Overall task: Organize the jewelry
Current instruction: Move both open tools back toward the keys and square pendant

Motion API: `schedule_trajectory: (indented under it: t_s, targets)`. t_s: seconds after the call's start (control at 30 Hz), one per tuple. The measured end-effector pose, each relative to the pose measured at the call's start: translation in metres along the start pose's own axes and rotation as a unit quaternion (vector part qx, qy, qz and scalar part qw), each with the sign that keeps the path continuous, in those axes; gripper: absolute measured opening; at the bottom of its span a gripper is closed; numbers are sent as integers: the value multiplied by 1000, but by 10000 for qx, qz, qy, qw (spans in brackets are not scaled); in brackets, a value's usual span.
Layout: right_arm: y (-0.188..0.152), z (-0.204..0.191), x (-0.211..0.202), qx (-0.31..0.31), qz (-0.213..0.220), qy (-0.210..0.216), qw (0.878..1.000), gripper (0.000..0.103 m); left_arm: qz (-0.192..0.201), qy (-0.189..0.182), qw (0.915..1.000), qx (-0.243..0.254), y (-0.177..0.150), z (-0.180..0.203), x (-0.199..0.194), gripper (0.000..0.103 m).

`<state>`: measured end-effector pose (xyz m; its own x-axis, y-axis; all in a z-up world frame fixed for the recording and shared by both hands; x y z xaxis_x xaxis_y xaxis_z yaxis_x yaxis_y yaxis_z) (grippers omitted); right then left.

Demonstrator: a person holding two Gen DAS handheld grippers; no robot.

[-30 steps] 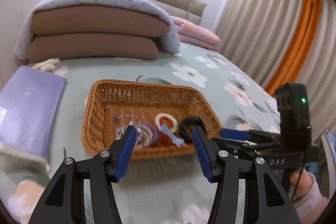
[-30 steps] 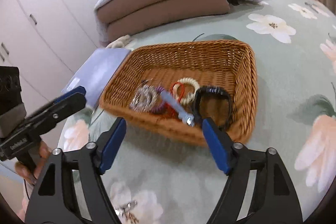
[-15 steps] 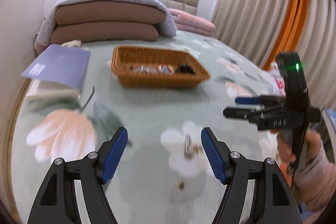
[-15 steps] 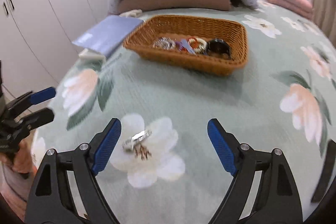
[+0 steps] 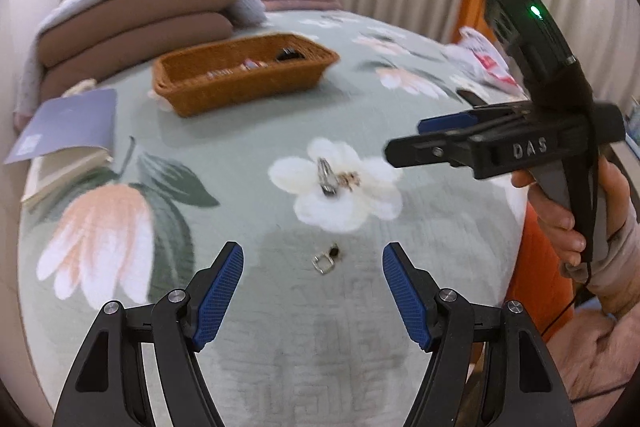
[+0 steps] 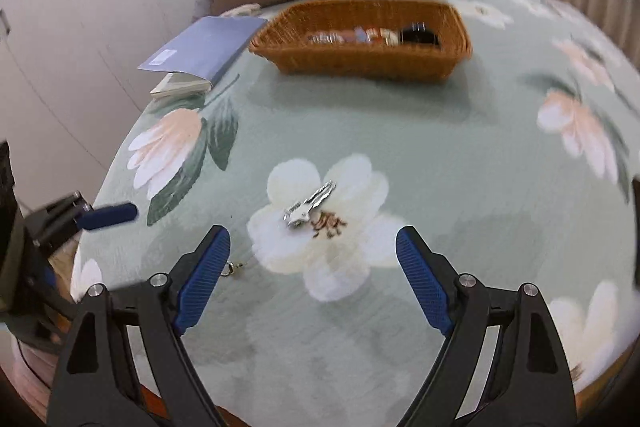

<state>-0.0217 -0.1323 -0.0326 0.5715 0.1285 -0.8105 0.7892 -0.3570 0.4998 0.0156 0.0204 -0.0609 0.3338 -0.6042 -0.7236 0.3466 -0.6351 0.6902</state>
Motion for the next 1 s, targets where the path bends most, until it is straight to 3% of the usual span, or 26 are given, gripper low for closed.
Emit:
schedule_trajectory:
  t_s: [0.13, 0.27, 0.33, 0.5, 0.67, 0.77, 1.0]
  targets:
    - [-4, 8, 28, 665, -288, -11, 9974, 85, -73, -207, 9998, -24, -8, 3, 17, 74]
    - [-2, 10, 52, 1075, -371, -5, 9935, 82, -113, -381, 9991, -121, -12, 4, 32, 58]
    - [-1, 5, 59, 1050, -314, -64, 9940, 79, -154, -429, 9989, -142, -14, 4, 39, 58]
    - [1, -5, 80, 1037, -390, -240, 9936, 55, -220, -457, 9986, -161, -14, 3, 50, 58]
    - [4, -8, 86, 960, -217, -387, 9944, 55, -270, -452, 9985, -174, -15, 3, 55, 57]
    - [5, -12, 90, 903, -166, -436, 9948, 54, -306, -424, 9985, -182, -14, 3, 59, 49]
    - [2, -18, 93, 511, 55, -776, 9957, 40, -362, -273, 9988, -203, -10, 6, 66, 48]
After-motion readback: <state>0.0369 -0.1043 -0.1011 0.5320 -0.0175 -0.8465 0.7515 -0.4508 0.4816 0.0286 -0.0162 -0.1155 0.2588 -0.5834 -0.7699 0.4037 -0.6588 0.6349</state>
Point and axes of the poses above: each gripper's, at about its wrist camera, not at the fingertips, and x roughly the way its jaws point, z to its right, y to its top, the point moved 5 cm from there along x, roughly the way its jaws point, and after that the axes turned 9 degrees about x, right-handed, at the moved point
